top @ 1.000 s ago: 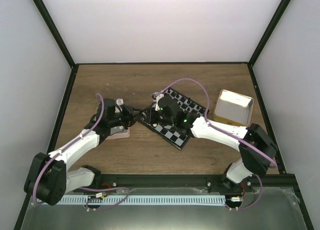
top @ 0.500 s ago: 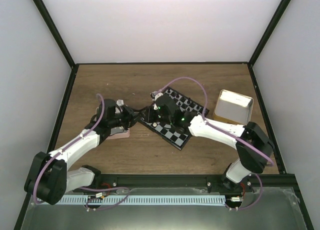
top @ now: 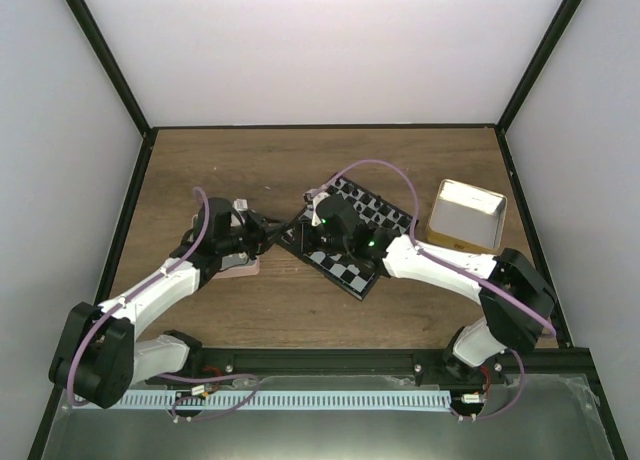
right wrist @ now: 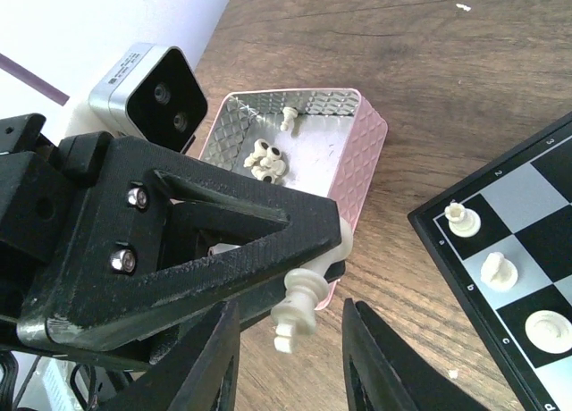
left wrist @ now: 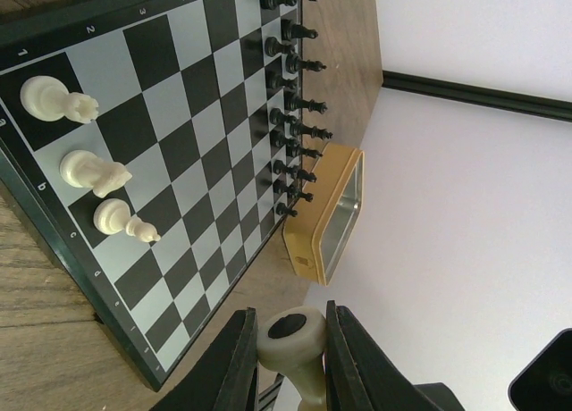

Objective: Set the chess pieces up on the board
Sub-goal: Place the chess piece on the chessboard.

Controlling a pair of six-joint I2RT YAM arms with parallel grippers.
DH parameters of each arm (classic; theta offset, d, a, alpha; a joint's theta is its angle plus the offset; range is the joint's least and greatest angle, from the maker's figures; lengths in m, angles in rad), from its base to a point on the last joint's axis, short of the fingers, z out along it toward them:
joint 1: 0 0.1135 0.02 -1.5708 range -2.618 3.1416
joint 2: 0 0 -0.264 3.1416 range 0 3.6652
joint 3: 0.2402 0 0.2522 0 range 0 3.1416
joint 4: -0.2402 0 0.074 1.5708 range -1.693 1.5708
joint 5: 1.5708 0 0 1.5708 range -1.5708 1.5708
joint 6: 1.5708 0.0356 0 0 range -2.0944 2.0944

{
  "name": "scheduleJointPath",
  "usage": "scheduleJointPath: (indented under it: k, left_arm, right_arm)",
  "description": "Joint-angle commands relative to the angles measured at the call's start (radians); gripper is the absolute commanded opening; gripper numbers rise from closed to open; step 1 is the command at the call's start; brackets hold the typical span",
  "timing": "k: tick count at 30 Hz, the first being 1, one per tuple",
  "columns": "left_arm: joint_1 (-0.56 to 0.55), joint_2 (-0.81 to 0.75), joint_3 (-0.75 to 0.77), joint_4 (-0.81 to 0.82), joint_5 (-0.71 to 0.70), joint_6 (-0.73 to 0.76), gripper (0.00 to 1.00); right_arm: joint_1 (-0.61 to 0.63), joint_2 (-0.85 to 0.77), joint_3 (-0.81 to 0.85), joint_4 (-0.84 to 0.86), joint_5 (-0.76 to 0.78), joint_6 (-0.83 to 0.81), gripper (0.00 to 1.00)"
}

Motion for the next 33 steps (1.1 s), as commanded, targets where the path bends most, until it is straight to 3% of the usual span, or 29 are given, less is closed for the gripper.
scheduleJointPath:
  k: [1, 5, 14, 20, 26, 33]
  left_arm:
    - [-0.004, 0.003, -0.007, 0.021, 0.001, 0.011, 0.15]
    - [-0.004, 0.001, -0.006, 0.024, 0.002, 0.008, 0.15]
    - [-0.004, -0.002, -0.009, 0.024, 0.009, 0.01, 0.17]
    - [-0.004, -0.046, -0.001, -0.003, -0.028, 0.073, 0.53]
    - [-0.004, -0.108, 0.067, -0.147, -0.145, 0.294, 0.68]
    - [-0.004, -0.081, 0.287, -0.417, -0.315, 0.722, 0.73]
  right_arm:
    - [0.007, 0.0, 0.017, 0.013, 0.005, -0.016, 0.33]
    - [0.007, 0.035, 0.057, -0.002, 0.021, -0.033, 0.3]
    - [0.008, 0.036, 0.076, -0.005, 0.072, -0.059, 0.08]
    - [0.005, -0.008, 0.074, -0.075, 0.116, -0.086, 0.03]
    - [-0.016, -0.077, 0.037, -0.252, 0.17, -0.113, 0.01]
    - [-0.054, -0.103, 0.025, -0.497, 0.16, -0.153, 0.01]
